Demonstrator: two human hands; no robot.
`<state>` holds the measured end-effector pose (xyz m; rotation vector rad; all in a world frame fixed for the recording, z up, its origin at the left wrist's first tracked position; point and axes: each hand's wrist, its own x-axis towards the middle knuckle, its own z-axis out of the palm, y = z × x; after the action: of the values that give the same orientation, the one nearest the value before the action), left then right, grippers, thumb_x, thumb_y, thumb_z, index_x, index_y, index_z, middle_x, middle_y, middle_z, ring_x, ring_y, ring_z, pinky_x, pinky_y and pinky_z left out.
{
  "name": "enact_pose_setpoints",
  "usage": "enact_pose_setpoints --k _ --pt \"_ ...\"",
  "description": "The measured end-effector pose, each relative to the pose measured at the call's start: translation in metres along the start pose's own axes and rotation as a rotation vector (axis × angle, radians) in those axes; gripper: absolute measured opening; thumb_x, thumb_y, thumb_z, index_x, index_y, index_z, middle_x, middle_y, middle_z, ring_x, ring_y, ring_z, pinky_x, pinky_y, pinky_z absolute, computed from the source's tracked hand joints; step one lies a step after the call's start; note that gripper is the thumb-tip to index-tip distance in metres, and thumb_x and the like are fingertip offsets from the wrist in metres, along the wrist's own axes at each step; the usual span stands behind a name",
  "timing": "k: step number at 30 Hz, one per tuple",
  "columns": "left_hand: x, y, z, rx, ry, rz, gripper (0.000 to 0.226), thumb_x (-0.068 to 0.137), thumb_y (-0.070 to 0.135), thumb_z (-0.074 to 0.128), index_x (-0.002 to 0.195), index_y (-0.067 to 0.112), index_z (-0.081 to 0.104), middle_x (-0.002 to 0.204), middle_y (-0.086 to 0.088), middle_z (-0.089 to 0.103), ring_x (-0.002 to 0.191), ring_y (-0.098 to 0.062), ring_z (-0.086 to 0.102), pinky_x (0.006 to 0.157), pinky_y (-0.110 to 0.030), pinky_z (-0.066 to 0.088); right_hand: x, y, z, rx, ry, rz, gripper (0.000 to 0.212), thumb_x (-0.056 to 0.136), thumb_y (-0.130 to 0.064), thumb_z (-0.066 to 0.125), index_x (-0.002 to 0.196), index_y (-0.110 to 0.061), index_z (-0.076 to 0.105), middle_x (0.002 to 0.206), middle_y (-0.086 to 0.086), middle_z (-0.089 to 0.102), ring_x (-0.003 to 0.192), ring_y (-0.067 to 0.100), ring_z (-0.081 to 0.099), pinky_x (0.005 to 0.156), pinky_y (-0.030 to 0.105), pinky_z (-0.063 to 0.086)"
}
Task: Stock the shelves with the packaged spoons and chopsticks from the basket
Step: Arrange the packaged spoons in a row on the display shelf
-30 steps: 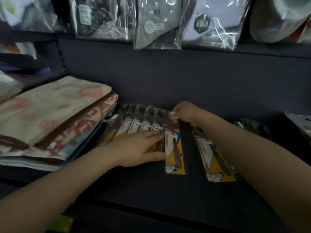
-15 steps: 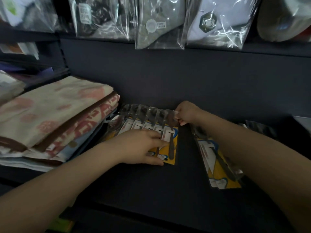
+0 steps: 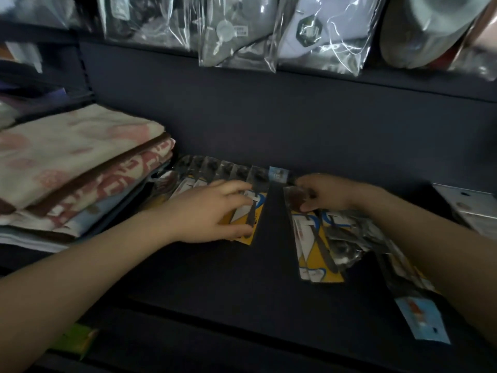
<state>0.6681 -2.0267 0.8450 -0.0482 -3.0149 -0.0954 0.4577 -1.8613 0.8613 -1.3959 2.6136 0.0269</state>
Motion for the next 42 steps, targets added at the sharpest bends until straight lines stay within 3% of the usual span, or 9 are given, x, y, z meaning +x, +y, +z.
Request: enact_pose_setpoints --k 6,9,13,19,22,25,29,37,42 --pt "0.009 0.029 -0.002 -0.266 0.275 -0.114 0.039 0.088 0.046 0.049 0.115 0.02 0.061 0.111 0.005 0.058 0.093 -0.007 0.057 0.081 -0.025 0.047 0.0 0.011 -0.002 0.748 0.253 0.133 0.01 0.078 -0.011 0.072 0.083 -0.004 0.066 0.086 0.017 0.063 0.082 0.026 0.06 0.074 0.034 0.049" --pt "0.02 0.046 -0.001 -0.406 0.283 -0.192 0.032 0.089 0.038 0.052 0.113 0.019 0.061 0.103 0.005 0.061 0.082 -0.004 0.056 0.075 -0.021 0.045 -0.018 0.019 -0.019 0.957 0.324 0.142 0.018 0.079 -0.013 0.071 0.087 0.002 0.067 0.083 0.021 0.063 0.075 0.027 0.058 0.073 0.039 0.048" --pt "0.036 0.066 0.001 -0.565 0.248 -0.234 0.036 0.088 0.039 0.053 0.119 0.02 0.056 0.107 0.007 0.062 0.095 -0.01 0.059 0.085 -0.028 0.049 -0.031 0.013 -0.036 0.912 0.422 0.066 0.015 0.085 -0.018 0.066 0.079 -0.004 0.067 0.056 -0.003 0.062 0.051 0.003 0.053 0.049 0.012 0.042" --pt "0.046 0.08 0.002 -0.617 0.325 -0.341 0.021 0.081 0.039 0.065 0.085 0.02 0.057 0.084 -0.001 0.067 0.075 -0.014 0.063 0.065 -0.031 0.049 -0.026 -0.02 -0.03 0.886 0.54 -0.024 0.027 0.085 -0.026 0.065 0.077 -0.001 0.061 0.068 0.014 0.049 0.062 0.02 0.045 0.058 0.032 0.037" --pt "0.04 0.075 -0.001 -0.553 0.357 -0.415 0.023 0.081 0.035 0.066 0.083 0.015 0.055 0.079 -0.003 0.064 0.074 -0.018 0.06 0.063 -0.031 0.045 -0.022 -0.02 -0.02 0.969 0.377 -0.009 0.017 0.084 -0.016 0.067 0.091 -0.003 0.06 0.077 0.014 0.056 0.068 0.021 0.052 0.056 0.03 0.042" --pt "0.032 0.058 -0.001 -0.543 0.419 -0.468 0.02 0.083 0.029 0.064 0.081 0.013 0.053 0.071 -0.004 0.058 0.066 -0.02 0.053 0.062 -0.033 0.04 -0.022 -0.011 -0.01 0.998 0.13 0.02 0.048 0.081 0.006 0.063 0.124 -0.009 0.048 0.089 0.008 0.056 0.074 0.014 0.053 0.056 0.018 0.045" --pt "0.033 0.033 0.005 -0.434 0.381 -0.559 0.024 0.084 0.031 0.063 0.084 0.007 0.059 0.066 -0.003 0.056 0.066 -0.02 0.052 0.052 -0.028 0.032 -0.018 -0.006 -0.01 0.955 0.194 0.101 0.04 0.082 0.007 0.062 0.12 -0.002 0.054 0.089 0.008 0.055 0.07 0.013 0.052 0.054 0.017 0.044" --pt "0.061 0.02 0.021 -0.262 0.185 -0.392 0.046 0.088 0.035 0.055 0.127 0.012 0.045 0.105 -0.009 0.066 0.096 -0.026 0.062 0.079 -0.042 0.052 -0.002 -0.014 -0.006 1.039 0.169 0.23 0.017 0.093 -0.006 0.052 0.08 -0.017 0.058 0.075 0.001 0.054 0.068 0.009 0.049 0.058 0.02 0.041" --pt "0.026 -0.001 0.013 -0.028 -0.163 -0.046 0.055 0.093 0.043 0.042 0.143 0.023 0.03 0.151 -0.002 0.03 0.137 -0.021 0.03 0.111 -0.03 0.027 0.013 -0.014 0.0 1.143 0.105 0.403 0.026 0.096 -0.002 0.042 0.076 -0.016 0.05 0.077 0.003 0.049 0.067 0.011 0.045 0.055 0.023 0.037"
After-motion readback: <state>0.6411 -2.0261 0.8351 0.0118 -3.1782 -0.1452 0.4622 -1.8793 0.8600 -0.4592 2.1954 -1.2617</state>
